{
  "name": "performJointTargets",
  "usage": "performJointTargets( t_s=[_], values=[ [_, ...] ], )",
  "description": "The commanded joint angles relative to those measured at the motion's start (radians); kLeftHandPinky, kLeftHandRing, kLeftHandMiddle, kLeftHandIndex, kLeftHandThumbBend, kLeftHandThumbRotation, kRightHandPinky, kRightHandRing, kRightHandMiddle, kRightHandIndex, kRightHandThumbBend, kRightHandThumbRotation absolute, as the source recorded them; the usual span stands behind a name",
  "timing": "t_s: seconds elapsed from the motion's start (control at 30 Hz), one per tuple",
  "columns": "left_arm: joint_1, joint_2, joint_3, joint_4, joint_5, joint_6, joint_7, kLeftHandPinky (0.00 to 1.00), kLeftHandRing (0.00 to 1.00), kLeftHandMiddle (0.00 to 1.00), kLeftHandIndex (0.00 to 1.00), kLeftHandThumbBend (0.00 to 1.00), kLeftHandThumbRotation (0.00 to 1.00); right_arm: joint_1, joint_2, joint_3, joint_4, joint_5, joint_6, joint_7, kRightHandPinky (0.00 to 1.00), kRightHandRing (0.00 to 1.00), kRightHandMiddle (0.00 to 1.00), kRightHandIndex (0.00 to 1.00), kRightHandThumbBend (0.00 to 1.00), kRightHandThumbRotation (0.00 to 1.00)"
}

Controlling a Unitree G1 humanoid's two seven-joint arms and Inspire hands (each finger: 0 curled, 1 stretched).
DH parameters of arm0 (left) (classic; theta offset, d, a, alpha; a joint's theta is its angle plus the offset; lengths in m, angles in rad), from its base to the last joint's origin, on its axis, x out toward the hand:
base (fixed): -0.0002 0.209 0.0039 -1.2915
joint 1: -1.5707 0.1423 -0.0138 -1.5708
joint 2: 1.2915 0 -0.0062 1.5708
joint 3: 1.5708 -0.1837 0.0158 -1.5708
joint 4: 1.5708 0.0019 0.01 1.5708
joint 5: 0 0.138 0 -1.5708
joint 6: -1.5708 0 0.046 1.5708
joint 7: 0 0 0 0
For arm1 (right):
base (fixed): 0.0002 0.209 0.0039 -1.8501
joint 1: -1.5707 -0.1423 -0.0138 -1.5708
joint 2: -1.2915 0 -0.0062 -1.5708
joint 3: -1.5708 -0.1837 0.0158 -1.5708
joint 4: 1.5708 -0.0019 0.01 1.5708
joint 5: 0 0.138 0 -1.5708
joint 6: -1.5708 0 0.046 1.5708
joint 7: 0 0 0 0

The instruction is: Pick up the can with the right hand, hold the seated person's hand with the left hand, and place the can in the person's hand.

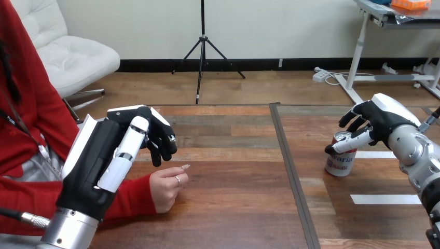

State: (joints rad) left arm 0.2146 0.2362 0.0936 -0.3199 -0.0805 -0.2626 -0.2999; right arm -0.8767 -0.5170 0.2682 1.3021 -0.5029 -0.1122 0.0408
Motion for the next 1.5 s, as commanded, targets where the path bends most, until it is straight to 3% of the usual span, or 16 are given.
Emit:
performJointTargets(
  t_s=[0.0,1.47],
  values=[
    [-0.065,0.017,0.003,-0.022,0.002,-0.003,0.003,0.23,0.33,0.37,0.34,0.00,0.93,-0.052,-0.014,-0.006,-0.018,0.009,-0.019,-0.014,0.54,0.61,0.65,0.66,0.96,0.16],
    [-0.066,0.010,0.010,-0.034,0.005,-0.006,0.013,0.23,0.32,0.36,0.33,0.00,0.89,-0.050,-0.019,0.017,-0.018,-0.012,-0.006,0.013,0.56,0.60,0.63,0.59,0.88,0.03]
  ],
)
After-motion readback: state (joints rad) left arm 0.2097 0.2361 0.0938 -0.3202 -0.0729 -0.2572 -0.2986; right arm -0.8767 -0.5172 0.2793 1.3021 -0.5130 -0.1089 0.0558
